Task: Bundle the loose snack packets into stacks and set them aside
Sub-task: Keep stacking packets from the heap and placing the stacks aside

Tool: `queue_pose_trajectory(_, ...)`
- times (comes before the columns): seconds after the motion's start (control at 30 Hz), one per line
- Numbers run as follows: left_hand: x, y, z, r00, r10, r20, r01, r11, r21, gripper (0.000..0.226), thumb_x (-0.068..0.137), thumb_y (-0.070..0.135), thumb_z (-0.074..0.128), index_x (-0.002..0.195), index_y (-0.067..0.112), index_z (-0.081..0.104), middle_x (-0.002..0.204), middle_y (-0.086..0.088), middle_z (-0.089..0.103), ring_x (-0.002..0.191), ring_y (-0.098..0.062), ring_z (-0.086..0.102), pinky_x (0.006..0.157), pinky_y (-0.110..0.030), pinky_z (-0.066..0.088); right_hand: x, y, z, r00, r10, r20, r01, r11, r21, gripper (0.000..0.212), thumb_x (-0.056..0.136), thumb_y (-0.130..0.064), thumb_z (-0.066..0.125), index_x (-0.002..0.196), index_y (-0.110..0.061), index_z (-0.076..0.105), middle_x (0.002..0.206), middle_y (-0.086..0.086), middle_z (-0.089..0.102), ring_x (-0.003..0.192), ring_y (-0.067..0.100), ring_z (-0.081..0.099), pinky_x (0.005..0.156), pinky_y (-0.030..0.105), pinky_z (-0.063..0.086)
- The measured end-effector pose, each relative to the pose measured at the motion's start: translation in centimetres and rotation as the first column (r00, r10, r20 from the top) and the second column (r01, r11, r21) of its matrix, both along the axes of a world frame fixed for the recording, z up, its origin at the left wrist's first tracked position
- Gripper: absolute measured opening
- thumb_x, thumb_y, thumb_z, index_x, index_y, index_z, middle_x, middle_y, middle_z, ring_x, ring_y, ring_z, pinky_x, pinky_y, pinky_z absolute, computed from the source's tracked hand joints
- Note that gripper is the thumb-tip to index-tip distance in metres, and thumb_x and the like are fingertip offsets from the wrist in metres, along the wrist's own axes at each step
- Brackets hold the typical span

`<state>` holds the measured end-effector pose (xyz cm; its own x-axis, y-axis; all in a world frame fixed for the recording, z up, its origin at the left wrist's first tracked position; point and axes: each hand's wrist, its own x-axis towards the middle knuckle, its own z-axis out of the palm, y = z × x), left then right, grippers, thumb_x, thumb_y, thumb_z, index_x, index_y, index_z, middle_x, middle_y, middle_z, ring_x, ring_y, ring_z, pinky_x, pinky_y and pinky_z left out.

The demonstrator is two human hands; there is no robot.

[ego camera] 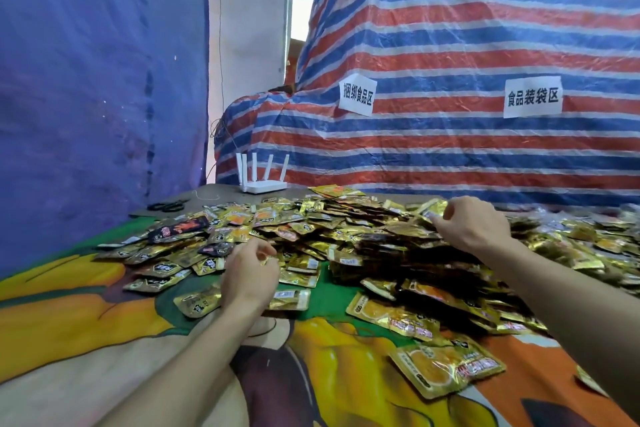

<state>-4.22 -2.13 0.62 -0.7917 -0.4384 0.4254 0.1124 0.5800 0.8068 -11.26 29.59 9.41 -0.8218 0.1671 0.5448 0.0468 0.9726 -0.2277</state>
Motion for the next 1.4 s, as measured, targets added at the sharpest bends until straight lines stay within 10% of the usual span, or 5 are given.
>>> queue_pose_trajectory(0.27,0.0,0.0,-0.6,0.994,0.026,0.103,-0.013,0.992,-0.122,0.028,0.083,0.003,0.056,0.098,0.027,0.058,0.113,0.003,0.053,0.113,-0.022,0.051,0.099,-0.048,0.045,2.0,-5.9,0.9,0.922,0.287,-0.261,-0.285,0.957,0.046,0.031,0.091,-0.028,0.064,0.115,-0.008,0.067,0.125,0.02,0.061,0.117,0.035,0.051,0.097,0.044,0.04)
queue_pose_trajectory(0.47,-2.3,-4.2,0.8,0.961,0.143,0.237,-0.018,0.887,-0.462,0.025,0.084,0.013,0.062,0.105,0.025,0.055,0.112,0.001,0.055,0.102,-0.019,0.051,0.086,-0.034,0.041,1.5,-16.4,-1.6,0.757,0.653,-0.002,-0.653,0.757,0.029,0.041,0.09,-0.032,0.067,0.129,-0.022,0.06,0.13,0.004,0.062,0.12,0.022,0.054,0.104,0.042,0.047)
queue_pose_trajectory(0.83,-7.7,-10.3,-1.1,0.846,0.099,0.524,0.206,0.847,-0.491,0.066,0.092,0.033,0.058,0.152,0.038,0.034,0.161,-0.003,0.029,0.147,-0.035,0.025,0.119,-0.058,0.021,-7.7,-23.6,-6.9,0.834,0.451,0.316,-0.465,0.885,-0.035,0.087,0.087,-0.013,0.065,0.159,-0.028,0.018,0.169,0.01,0.002,0.155,0.035,0.004,0.121,0.058,0.02)
queue_pose_trajectory(1.07,-7.2,-8.8,-1.5,0.916,0.284,0.282,0.105,0.512,-0.853,0.043,0.095,0.007,0.047,0.132,0.027,0.055,0.129,-0.007,0.062,0.122,-0.034,0.054,0.096,-0.045,0.042,-8.8,-24.5,-7.6,0.954,0.267,0.136,-0.287,0.944,0.163,0.032,0.097,-0.018,0.049,0.126,-0.022,0.061,0.134,0.006,0.057,0.131,0.033,0.039,0.104,0.046,0.034)
queue_pose_trajectory(1.4,-4.4,-8.6,0.4,0.98,0.177,-0.092,-0.195,0.757,-0.624,0.046,0.097,0.007,0.046,0.127,0.036,0.065,0.104,0.001,0.072,0.1,-0.024,0.064,0.087,-0.038,0.046,-3.9,-23.7,-3.8,0.854,0.519,0.026,-0.511,0.848,-0.138,0.027,0.097,-0.03,0.053,0.078,-0.019,0.068,0.072,-0.002,0.065,0.073,0.024,0.064,0.069,0.033,0.048)
